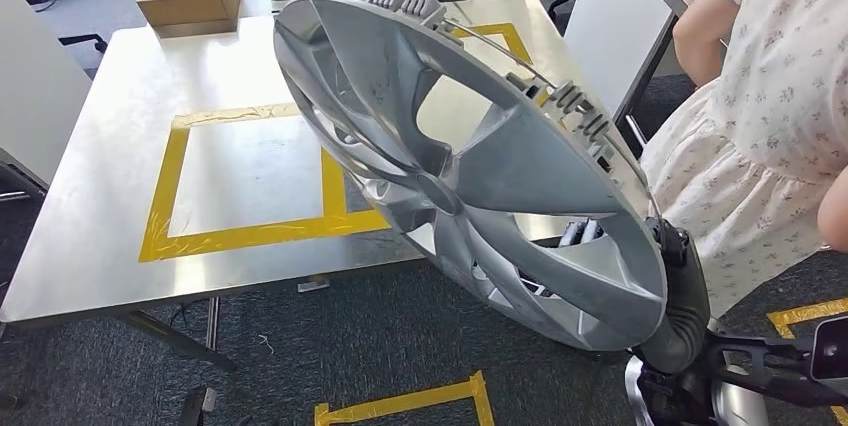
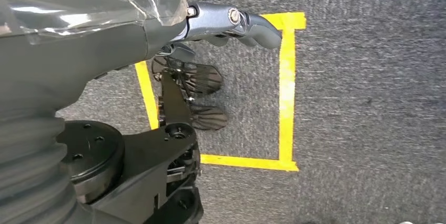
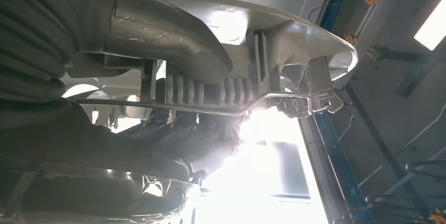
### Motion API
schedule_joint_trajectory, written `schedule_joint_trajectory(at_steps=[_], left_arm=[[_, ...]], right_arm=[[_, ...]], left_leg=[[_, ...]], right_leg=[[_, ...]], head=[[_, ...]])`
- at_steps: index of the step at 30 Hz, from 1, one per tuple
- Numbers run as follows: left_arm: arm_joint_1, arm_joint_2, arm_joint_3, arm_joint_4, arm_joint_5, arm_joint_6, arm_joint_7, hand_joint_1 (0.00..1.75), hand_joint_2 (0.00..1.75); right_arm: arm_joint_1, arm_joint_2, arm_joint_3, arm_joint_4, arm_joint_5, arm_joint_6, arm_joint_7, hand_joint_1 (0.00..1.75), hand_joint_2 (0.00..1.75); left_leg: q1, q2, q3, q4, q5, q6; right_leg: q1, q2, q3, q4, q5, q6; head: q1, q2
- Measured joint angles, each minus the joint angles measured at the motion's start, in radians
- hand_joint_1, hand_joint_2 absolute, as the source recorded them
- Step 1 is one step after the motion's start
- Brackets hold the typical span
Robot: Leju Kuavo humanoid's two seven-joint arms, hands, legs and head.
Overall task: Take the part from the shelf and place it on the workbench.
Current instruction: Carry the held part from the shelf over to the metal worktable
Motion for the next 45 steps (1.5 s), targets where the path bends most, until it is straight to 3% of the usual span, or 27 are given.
schedule_joint_trajectory(at_steps=[1, 3, 6, 9, 11, 12, 14, 15, 17, 20, 22, 24, 26, 27, 29, 30, 32, 36, 37, 40, 41, 42, 43, 45], left_arm=[[0.001, -0.001, 0.0, 0.0, 0.0, -0.001, 0.001, 0.0, 1.75], [0.002, -0.002, 0.001, 0.0, 0.001, -0.003, 0.003, 0.0, 1.75], [0.001, -0.002, 0.002, 0.0, 0.001, -0.005, 0.004, 0.0, 1.75], [0.002, -0.002, 0.003, 0.0, 0.002, -0.004, 0.004, 0.0, 1.75], [0.004, -0.002, 0.004, 0.0, 0.002, -0.003, 0.004, 0.0, 1.75], [0.004, -0.002, 0.006, 0.0, 0.002, -0.003, 0.004, 0.0, 1.75], [0.004, -0.002, 0.01, 0.0, 0.002, -0.004, 0.004, 0.0, 1.75], [0.003, -0.002, 0.012, 0.0, 0.003, -0.004, 0.004, 0.0, 1.75], [0.001, -0.002, 0.015, 0.0, 0.003, -0.006, 0.003, 0.0, 1.75], [0.002, -0.003, 0.018, 0.0, 0.003, -0.007, 0.002, 0.0, 1.75], [0.002, -0.005, 0.018, 0.0, 0.003, -0.007, 0.001, 0.0, 1.75], [0.001, -0.006, 0.018, 0.0, 0.003, -0.007, 0.001, 0.0, 1.75], [0.002, -0.007, 0.018, 0.0, 0.003, -0.007, 0.001, 0.0, 1.75], [0.002, -0.007, 0.018, 0.0, 0.003, -0.007, 0.001, 0.0, 1.75], [0.002, -0.009, 0.018, 0.0, 0.003, -0.008, 0.001, 0.0, 1.75], [0.002, -0.01, 0.018, 0.0, 0.003, -0.009, 0.001, 0.0, 1.75], [0.003, -0.01, 0.019, 0.0, 0.003, -0.01, 0.001, 0.0, 1.75], [0.009, -0.012, 0.02, 0.002, 0.003, -0.007, 0.003, 0.0, 1.75], [0.01, -0.012, 0.02, 0.005, 0.002, -0.005, 0.007, 0.0, 1.75], [0.02, -0.013, 0.02, 0.021, 0.001, 0.001, 0.031, 0.0, 1.75], [0.026, -0.014, 0.02, 0.027, 0.002, 0.003, 0.04, 0.0, 1.75], [0.033, -0.015, 0.02, 0.034, 0.004, 0.007, 0.047, 0.0, 1.75], [0.038, -0.017, 0.021, 0.041, 0.007, 0.011, 0.053, 0.0, 1.75], [0.045, -0.018, 0.025, 0.053, 0.013, 0.016, 0.061, 0.0, 1.75]], right_arm=[[0.0, -0.001, 0.001, 0.001, 0.0, 0.001, 0.0, 1.75, 1.75], [-0.003, -0.002, 0.002, 0.003, -0.003, 0.004, -0.001, 1.75, 1.75], [-0.008, -0.002, 0.002, 0.004, -0.007, 0.005, -0.001, 1.75, 1.75], [-0.01, -0.002, 0.004, 0.013, -0.011, 0.007, -0.001, 1.75, 1.75], [-0.012, -0.002, 0.007, 0.02, -0.014, 0.009, -0.001, 1.75, 1.75], [-0.013, -0.002, 0.008, 0.024, -0.015, 0.01, -0.001, 1.75, 1.75], [-0.018, -0.002, 0.012, 0.03, -0.017, 0.011, -0.001, 1.75, 1.75], [-0.022, -0.002, 0.015, 0.033, -0.017, 0.011, -0.001, 1.75, 1.75], [-0.031, -0.001, 0.022, 0.036, -0.017, 0.011, 0.0, 1.75, 1.75], [-0.038, 0.0, 0.03, 0.039, -0.017, 0.011, 0.001, 1.75, 1.75], [-0.044, -0.001, 0.032, 0.041, -0.017, 0.011, 0.001, 1.75, 1.75], [-0.047, -0.001, 0.034, 0.045, -0.017, 0.011, 0.001, 1.75, 1.75], [-0.046, -0.001, 0.036, 0.049, -0.017, 0.011, 0.001, 1.75, 1.75], [-0.046, -0.001, 0.037, 0.051, -0.017, 0.011, 0.001, 1.75, 1.75], [-0.048, -0.001, 0.038, 0.053, -0.017, 0.011, 0.002, 1.75, 1.75], [-0.049, -0.001, 0.038, 0.053, -0.016, 0.01, 0.002, 1.75, 1.75], [-0.05, -0.001, 0.039, 0.053, -0.011, 0.005, 0.004, 1.75, 1.75], [-0.057, 0.0, 0.045, 0.053, 0.021, -0.025, 0.018, 1.75, 1.75], [-0.061, 0.001, 0.049, 0.053, 0.032, -0.036, 0.02, 1.75, 1.75], [-0.071, 0.0, 0.058, 0.062, 0.065, -0.064, 0.012, 1.75, 1.75], [-0.072, -0.001, 0.06, 0.066, 0.077, -0.071, 0.006, 1.75, 1.75], [-0.072, -0.002, 0.061, 0.07, 0.092, -0.078, -0.002, 1.75, 1.75], [-0.072, -0.003, 0.061, 0.073, 0.107, -0.083, -0.011, 1.75, 1.75], [-0.072, -0.005, 0.061, 0.078, 0.134, -0.09, -0.03, 1.75, 1.75]], left_leg=[[-0.001, -0.001, 0.0, 0.001, -0.005, -0.004], [-0.001, -0.001, -0.001, 0.001, -0.01, -0.011], [-0.001, 0.005, -0.019, 0.042, -0.035, -0.026], [0.009, 0.012, -0.109, 0.213, -0.104, -0.044], [0.016, 0.014, -0.154, 0.27, -0.106, -0.051], [0.018, 0.016, -0.152, 0.244, -0.078, -0.053], [0.019, 0.02, -0.105, 0.118, 0.005, -0.047], [0.016, 0.021, -0.081, 0.056, 0.031, -0.042], [0.01, 0.021, -0.059, -0.001, 0.044, -0.03], [0.01, 0.02, -0.047, -0.022, 0.054, -0.015], [0.014, 0.021, -0.034, -0.037, 0.064, -0.007], [0.013, 0.021, -0.033, -0.038, 0.065, -0.004], [0.012, 0.02, -0.034, -0.037, 0.064, -0.004], [0.012, 0.02, -0.034, -0.036, 0.064, -0.005], [0.012, 0.017, -0.035, -0.03, 0.06, -0.01], [0.01, 0.015, -0.037, -0.023, 0.056, -0.015], [0.007, 0.014, -0.043, -0.011, 0.049, -0.026], [0.012, 0.016, -0.056, 0.014, 0.03, -0.045], [0.014, 0.017, -0.073, 0.05, 0.006, -0.05], [0.02, 0.02, -0.16, 0.242, -0.085, -0.063], [0.021, 0.02, -0.178, 0.28, -0.093, -0.064], [0.021, 0.02, -0.176, 0.278, -0.081, -0.064], [0.021, 0.02, -0.156, 0.235, -0.053, -0.061], [0.019, 0.02, -0.084, 0.092, 0.009, -0.051]], right_leg=[[0.003, -0.001, 0.004, -0.027, 0.028, -0.01], [0.007, -0.001, 0.008, -0.035, 0.037, -0.034], [-0.005, -0.002, 0.028, -0.048, 0.036, -0.045], [-0.008, -0.003, 0.046, -0.052, 0.027, -0.057], [-0.008, -0.002, 0.055, -0.051, 0.022, -0.062], [-0.008, -0.001, 0.06, -0.051, 0.019, -0.062], [-0.008, 0.001, 0.07, -0.052, 0.013, -0.06], [-0.007, 0.002, 0.073, -0.052, 0.012, -0.057], [-0.005, 0.003, 0.071, -0.052, 0.009, -0.049], [-0.004, 0.002, 0.067, -0.048, 0.003, -0.033], [-0.004, 0.0, 0.035, 0.02, -0.032, -0.033], [-0.008, 0.0, -0.032, 0.158, -0.088, -0.036], [-0.013, 0.0, -0.078, 0.245, -0.112, -0.028], [-0.015, -0.001, -0.072, 0.231, -0.1, -0.018], [-0.02, -0.004, -0.008, 0.099, -0.047, 0.003], [-0.021, -0.005, 0.027, 0.03, -0.022, 0.005], [-0.019, -0.006, 0.062, -0.037, 0.0, -0.005], [-0.021, -0.006, 0.062, -0.04, 0.007, -0.034], [-0.024, -0.006, 0.063, -0.042, 0.008, -0.039], [-0.021, -0.007, 0.062, -0.041, 0.008, -0.046], [-0.021, -0.006, 0.062, -0.041, 0.007, -0.046], [-0.02, -0.006, 0.063, -0.041, 0.007, -0.046], [-0.02, -0.005, 0.064, -0.041, 0.007, -0.045], [-0.017, -0.004, 0.065, -0.041, 0.006, -0.044]], head=[[-0.001, 0.0], [-0.002, 0.0], [-0.003, 0.0], [-0.004, 0.0], [-0.004, 0.0], [-0.004, 0.0], [-0.004, 0.0], [-0.003, 0.0], [-0.003, 0.0], [-0.003, 0.0], [-0.001, 0.0], [-0.001, 0.0], [-0.001, 0.0], [-0.001, 0.0], [-0.001, 0.0], [-0.001, 0.0], [-0.002, 0.0], [-0.002, 0.0], [-0.003, 0.0], [-0.003, 0.0], [-0.003, 0.0], [-0.003, 0.0], [-0.003, 0.0], [-0.003, 0.0]])
